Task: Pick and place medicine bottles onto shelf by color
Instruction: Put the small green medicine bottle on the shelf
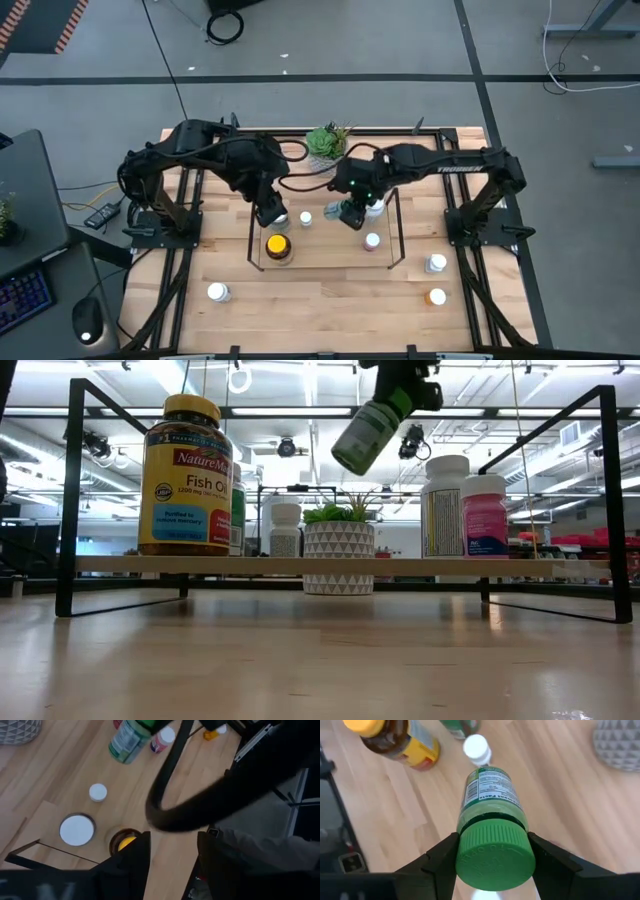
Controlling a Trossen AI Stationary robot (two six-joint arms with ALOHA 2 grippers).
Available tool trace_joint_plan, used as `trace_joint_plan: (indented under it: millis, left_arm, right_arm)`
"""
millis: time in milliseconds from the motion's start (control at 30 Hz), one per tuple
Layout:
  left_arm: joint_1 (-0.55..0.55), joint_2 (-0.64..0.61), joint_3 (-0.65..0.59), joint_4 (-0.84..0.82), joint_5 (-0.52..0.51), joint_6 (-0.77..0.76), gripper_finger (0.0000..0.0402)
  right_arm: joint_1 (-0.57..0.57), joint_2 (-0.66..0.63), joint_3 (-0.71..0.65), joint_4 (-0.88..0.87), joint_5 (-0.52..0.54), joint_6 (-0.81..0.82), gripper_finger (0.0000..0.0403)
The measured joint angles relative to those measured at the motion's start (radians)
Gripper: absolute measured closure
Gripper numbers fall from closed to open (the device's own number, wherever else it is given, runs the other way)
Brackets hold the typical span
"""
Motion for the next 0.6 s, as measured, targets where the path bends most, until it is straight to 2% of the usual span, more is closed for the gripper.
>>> trace_joint_plan:
  millis: [167,433,600]
  left_arm:
    - [0.000,0.000,0.000,0.000,0.000,-0.014,0.0239]
    - [0.000,-0.053,0.000,0.001,0.003,-0.020,0.0256]
    - [0.000,-0.094,0.000,-0.001,-0.002,-0.045,0.0269]
  right_arm:
    - [-0.029,0.039,0.083,-0.133,-0.006,-0.101,0.0188]
    - [-0.032,0.250,0.326,-0.282,-0.004,-0.229,0.0188]
    - [-0.032,0.368,0.432,-0.371,-0.001,-0.297,0.0188]
